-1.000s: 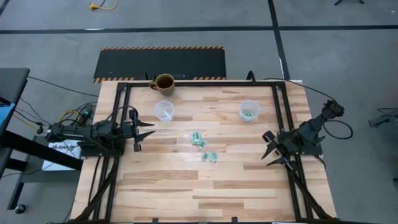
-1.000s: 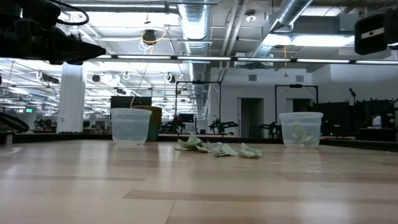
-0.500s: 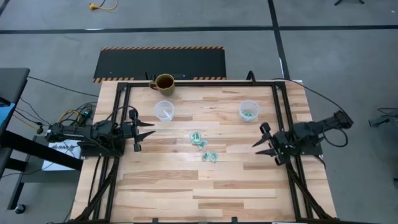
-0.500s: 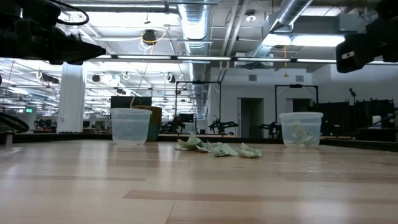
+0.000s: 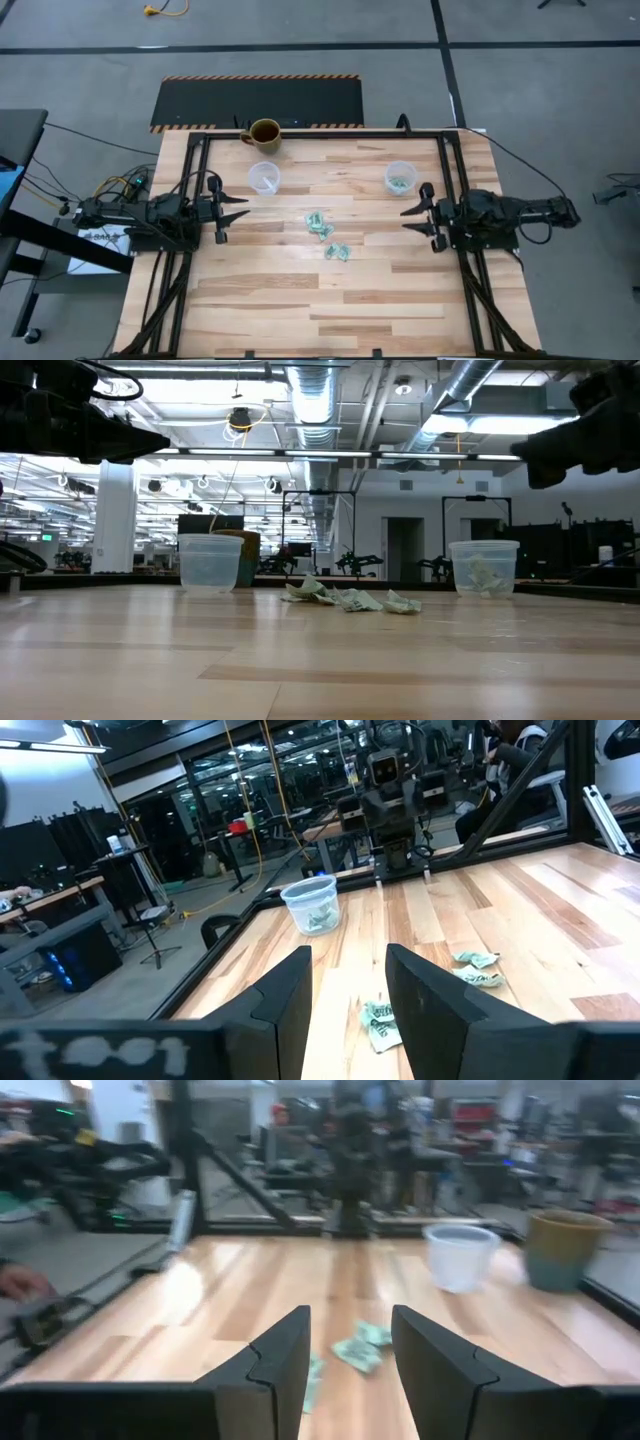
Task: Pick and place items into bin
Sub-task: Put the stevia packet into the left transparent bin
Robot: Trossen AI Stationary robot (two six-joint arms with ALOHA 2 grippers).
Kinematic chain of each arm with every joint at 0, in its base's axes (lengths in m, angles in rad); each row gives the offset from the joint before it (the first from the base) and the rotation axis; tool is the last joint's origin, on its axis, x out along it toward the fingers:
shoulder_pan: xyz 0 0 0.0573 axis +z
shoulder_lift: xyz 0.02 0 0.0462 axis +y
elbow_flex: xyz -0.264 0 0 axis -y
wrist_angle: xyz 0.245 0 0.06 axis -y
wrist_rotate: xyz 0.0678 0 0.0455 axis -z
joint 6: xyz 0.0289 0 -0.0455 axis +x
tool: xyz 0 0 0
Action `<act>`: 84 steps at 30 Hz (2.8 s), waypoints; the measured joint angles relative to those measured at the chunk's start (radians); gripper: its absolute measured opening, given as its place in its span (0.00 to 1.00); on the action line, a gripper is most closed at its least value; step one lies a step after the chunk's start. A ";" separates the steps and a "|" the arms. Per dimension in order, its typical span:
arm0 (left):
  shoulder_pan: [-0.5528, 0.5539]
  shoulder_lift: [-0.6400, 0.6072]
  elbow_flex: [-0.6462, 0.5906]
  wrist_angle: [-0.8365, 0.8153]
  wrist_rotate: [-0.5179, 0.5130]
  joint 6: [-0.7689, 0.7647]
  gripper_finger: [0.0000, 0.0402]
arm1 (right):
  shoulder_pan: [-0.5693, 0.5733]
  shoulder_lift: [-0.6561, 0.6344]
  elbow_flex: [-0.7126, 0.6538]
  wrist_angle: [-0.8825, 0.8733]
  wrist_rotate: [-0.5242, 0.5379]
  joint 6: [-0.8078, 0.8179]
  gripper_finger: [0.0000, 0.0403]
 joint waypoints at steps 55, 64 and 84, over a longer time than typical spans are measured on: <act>-0.001 0.021 -0.001 0.267 0.091 -0.460 0.30 | -0.079 -0.003 0.000 0.028 -0.196 0.008 0.33; -0.099 0.667 0.044 0.738 0.064 -0.591 0.30 | -0.079 -0.003 0.000 0.029 -0.196 0.008 0.34; 0.031 1.569 0.737 0.612 0.076 -0.391 0.30 | -0.079 -0.003 0.000 0.029 -0.196 0.008 0.34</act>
